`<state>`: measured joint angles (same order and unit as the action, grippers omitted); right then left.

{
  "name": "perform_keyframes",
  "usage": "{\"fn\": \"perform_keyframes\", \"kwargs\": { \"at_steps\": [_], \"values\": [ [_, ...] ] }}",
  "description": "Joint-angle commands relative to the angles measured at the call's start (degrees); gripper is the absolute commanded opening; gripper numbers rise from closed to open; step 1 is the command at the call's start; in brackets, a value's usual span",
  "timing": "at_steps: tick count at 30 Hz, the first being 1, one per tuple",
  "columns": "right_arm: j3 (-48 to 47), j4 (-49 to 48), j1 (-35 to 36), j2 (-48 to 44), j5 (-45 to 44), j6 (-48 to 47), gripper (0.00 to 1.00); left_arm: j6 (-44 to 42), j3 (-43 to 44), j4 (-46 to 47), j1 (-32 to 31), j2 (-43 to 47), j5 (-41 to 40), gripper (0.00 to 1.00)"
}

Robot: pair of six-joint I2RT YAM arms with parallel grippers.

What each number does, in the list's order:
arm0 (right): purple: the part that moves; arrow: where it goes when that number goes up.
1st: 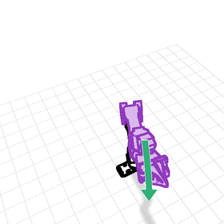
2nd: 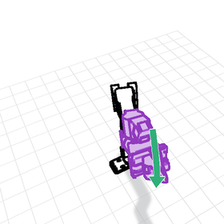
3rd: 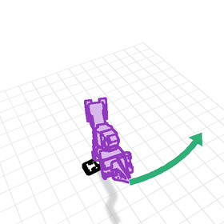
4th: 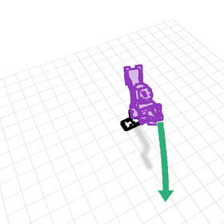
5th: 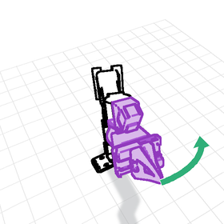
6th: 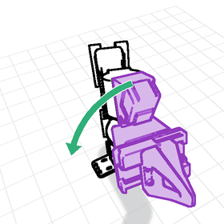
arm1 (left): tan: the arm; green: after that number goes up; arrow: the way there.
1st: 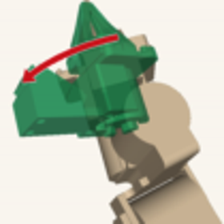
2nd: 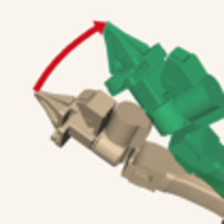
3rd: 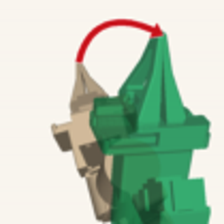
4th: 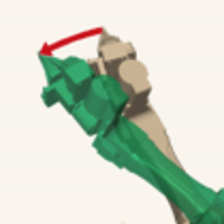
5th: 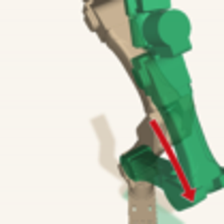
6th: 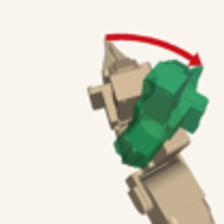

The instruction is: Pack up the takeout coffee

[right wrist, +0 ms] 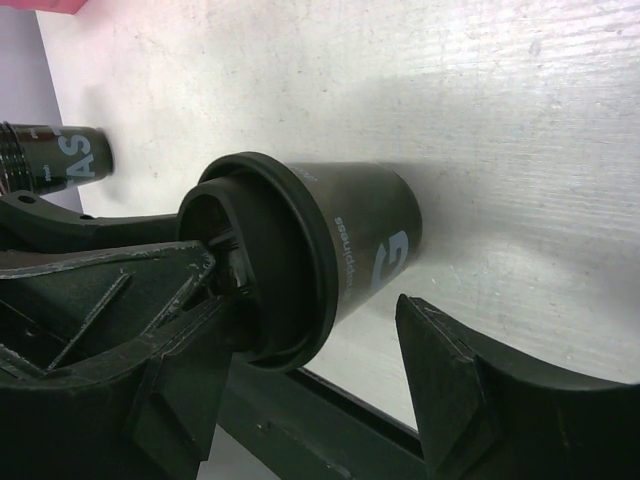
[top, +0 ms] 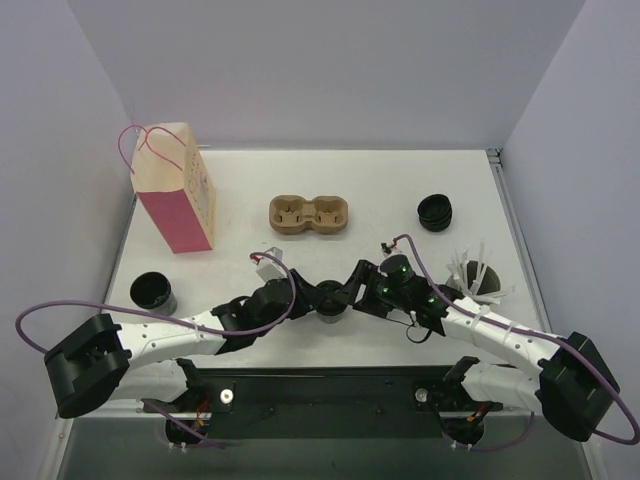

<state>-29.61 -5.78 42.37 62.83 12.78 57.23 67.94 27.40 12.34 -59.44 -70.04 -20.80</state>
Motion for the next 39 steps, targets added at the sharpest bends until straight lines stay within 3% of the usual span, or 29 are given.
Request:
{"fn": "perform_keyframes", "kwargs": {
  "at_steps": [1,5,11,25,32,39],
  "values": [
    [0.2,-4.0,1.7,3.0,-3.7,1.8,0.63,-0.4,-2.9,-16.7,-1.6,-3.2,1.7,0.43],
    [-0.3,-4.5,1.8,5.3,-3.5,0.1,0.44,0.2,-2.7,-16.4,-2.1,-3.2,1.9,0.43],
    [-2.2,-0.8,0.9,7.5,-1.4,-7.3,0.34,-6.0,0.6,-19.9,-0.3,1.4,2.9,0.48],
    [-14.1,5.5,-2.3,18.4,8.7,-24.4,0.30,-22.1,9.6,-27.5,11.4,5.9,16.5,0.60],
    [-18.9,8.7,-4.3,22.2,15.6,-33.5,0.30,-26.3,4.6,-16.3,18.7,7.3,30.9,0.61],
    [-22.2,10.0,-6.1,26.2,21.8,-39.6,0.29,-28.0,2.7,-13.1,21.9,6.1,35.0,0.61]
  ]
}}
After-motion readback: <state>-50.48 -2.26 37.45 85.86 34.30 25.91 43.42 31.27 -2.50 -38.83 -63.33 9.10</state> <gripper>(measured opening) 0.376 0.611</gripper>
